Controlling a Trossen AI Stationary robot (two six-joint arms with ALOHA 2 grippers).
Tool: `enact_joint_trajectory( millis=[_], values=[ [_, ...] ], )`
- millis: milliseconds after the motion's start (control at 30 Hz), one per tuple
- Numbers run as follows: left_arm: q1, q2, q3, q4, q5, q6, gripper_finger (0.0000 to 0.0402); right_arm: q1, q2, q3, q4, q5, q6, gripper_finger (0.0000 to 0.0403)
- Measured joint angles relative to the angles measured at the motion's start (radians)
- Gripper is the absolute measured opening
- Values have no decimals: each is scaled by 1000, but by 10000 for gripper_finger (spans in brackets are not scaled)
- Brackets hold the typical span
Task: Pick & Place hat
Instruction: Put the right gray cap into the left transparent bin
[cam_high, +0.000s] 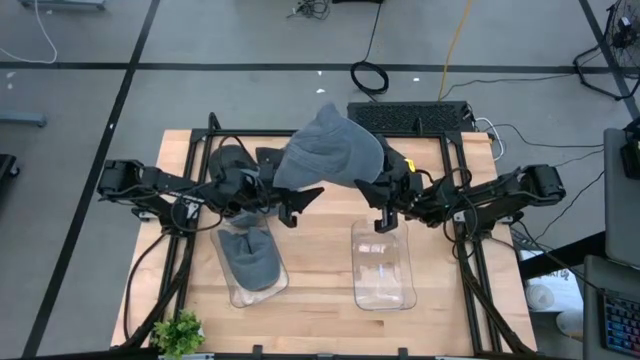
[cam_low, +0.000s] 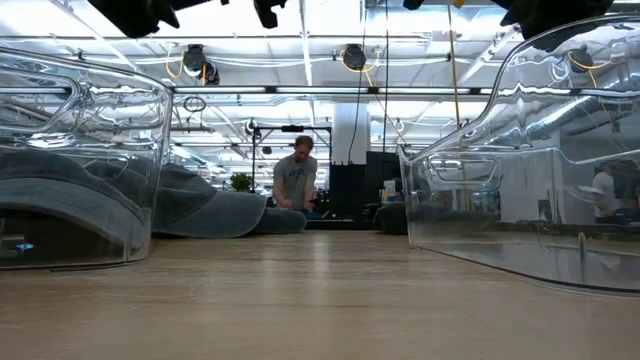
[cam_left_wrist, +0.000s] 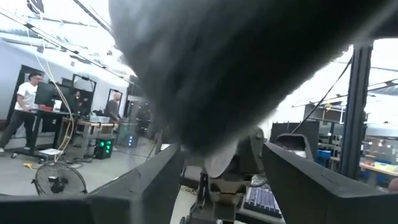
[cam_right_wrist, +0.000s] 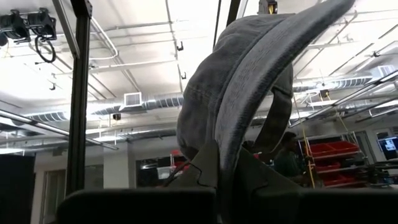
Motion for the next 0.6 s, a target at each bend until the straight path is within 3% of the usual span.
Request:
enact_joint_trajectory(
  millis=[433, 600],
  values=[
    [13, 0, 0, -3, 8, 5, 206, -6, 143, 116, -35, 56, -137, 0],
    [14, 0, 0, -29, 7, -7, 123, 4, 130, 115, -40, 99, -242, 3]
  ],
)
